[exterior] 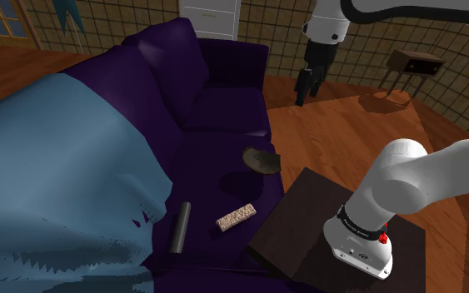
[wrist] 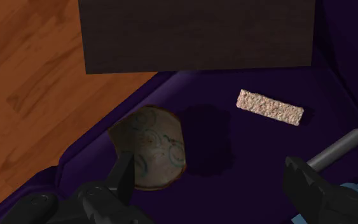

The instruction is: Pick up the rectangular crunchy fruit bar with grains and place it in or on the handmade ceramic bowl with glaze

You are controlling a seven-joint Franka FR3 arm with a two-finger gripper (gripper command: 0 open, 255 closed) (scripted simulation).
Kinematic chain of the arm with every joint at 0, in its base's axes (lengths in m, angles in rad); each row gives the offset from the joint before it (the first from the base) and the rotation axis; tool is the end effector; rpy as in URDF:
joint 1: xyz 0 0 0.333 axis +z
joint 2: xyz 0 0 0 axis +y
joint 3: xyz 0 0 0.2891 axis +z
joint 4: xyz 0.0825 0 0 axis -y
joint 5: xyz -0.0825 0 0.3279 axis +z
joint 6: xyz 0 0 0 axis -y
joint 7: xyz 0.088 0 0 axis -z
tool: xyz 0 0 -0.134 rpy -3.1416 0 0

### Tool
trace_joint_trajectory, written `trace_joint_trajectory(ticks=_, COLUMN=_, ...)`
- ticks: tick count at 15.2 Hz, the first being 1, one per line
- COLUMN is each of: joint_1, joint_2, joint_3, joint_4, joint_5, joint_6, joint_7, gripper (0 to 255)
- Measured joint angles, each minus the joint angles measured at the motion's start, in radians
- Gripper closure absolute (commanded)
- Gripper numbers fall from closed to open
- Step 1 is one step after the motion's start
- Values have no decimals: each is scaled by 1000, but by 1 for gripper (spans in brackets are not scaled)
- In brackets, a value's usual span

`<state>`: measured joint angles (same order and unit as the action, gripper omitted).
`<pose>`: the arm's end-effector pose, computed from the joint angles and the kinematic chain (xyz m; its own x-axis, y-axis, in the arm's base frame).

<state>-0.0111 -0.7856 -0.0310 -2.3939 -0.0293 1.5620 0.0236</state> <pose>0.2660 -0.0170 0.5278 0.9974 -0.0558 -0.0463 -0.0555 -0.9984 0.0085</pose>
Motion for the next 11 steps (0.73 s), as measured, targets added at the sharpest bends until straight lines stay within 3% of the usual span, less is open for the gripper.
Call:
trace_joint_trajectory(ticks=4, joint_1=25, joint_2=18, joint_3=-5, joint_4=-54, joint_5=0, joint_6=67, joint_7=-48, gripper=0)
trace_joint_trajectory(ticks=11, joint_1=112, joint_2=141, joint_3=-16, joint_4=-175, joint_5=8, joint_6=300, joint_7=-204, gripper=0)
